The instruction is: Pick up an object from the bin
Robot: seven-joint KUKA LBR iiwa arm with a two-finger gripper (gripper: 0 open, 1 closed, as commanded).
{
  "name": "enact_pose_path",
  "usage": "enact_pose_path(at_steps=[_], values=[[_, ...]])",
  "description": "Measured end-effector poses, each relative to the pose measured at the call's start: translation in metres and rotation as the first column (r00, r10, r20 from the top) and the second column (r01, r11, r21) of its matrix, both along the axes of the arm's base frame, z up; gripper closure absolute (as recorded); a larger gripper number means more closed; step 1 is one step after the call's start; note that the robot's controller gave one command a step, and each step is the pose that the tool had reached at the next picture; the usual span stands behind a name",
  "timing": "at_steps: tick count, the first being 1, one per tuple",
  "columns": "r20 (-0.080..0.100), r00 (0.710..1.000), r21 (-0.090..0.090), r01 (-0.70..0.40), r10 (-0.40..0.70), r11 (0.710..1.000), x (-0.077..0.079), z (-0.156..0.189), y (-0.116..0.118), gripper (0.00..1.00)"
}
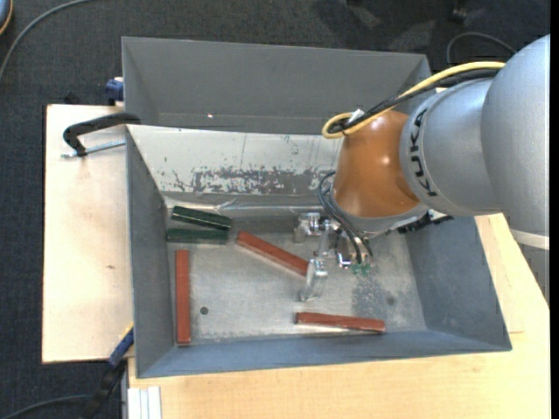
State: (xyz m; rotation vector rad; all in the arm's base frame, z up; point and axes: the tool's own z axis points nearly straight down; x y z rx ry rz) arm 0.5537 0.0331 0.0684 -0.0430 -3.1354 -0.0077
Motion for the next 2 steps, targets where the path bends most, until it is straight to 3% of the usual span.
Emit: enact_pose_path(at_steps=[1, 2], values=[[0.006, 1.0, -0.004, 0.007, -0.007, 1.0, 0.002, 0.002, -0.005, 1.0], [0.02, 1.0, -0.003, 0.01, -0.01, 1.0, -0.009, 0.146, 0.005, 1.0]])
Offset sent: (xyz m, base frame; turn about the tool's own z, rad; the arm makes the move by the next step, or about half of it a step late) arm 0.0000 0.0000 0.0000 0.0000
